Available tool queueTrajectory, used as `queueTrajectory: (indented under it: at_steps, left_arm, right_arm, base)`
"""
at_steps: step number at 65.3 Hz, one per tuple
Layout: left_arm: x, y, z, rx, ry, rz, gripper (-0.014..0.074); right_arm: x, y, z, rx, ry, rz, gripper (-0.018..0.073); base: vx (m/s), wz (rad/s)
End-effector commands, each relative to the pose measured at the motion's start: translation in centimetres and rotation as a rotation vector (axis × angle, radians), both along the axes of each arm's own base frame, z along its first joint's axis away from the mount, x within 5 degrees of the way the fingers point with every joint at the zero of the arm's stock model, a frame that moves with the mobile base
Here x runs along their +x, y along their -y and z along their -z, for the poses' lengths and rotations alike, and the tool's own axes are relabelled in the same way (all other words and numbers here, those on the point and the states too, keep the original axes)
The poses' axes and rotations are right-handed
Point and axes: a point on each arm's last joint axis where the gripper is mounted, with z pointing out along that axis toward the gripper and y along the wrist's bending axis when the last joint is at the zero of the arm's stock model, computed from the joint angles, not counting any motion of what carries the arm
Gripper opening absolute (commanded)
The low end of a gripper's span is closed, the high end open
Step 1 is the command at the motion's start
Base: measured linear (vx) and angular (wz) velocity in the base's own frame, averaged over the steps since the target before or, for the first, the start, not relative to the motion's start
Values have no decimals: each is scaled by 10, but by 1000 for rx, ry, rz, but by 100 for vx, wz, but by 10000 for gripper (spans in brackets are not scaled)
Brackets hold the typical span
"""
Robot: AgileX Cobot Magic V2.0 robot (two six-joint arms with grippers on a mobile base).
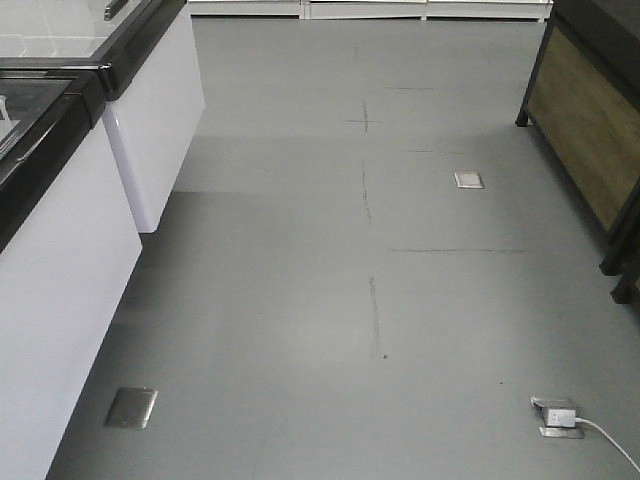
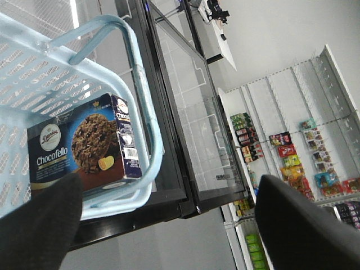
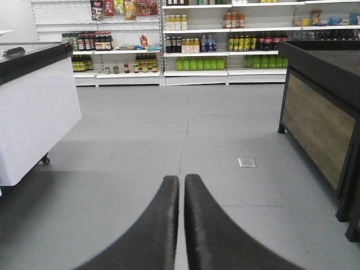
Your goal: Left arm holds basket, right arm returns cookies
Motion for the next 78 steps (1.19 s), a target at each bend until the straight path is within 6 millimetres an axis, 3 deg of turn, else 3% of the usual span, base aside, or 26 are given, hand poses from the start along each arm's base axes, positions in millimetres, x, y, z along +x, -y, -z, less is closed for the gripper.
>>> queueTrajectory:
  at_steps: [1, 27, 46, 78]
  left_arm:
    - [7, -8, -12, 79, 90, 5, 586]
    - [45, -34, 9, 128, 158, 59, 528]
    - [45, -49, 20, 112, 129, 20, 493]
    - [70, -66, 39, 153, 204, 71, 493]
  right_arm:
    - [0, 0, -1, -12, 67, 2, -6]
    - [0, 0, -1, -12, 67, 2, -6]
    - [0, 0, -1, -12, 67, 2, -6]
    - [0, 0, -1, -12, 67, 2, -6]
  base:
    - [0, 0]
    - [0, 0]
    - [0, 0]
    - [0, 0]
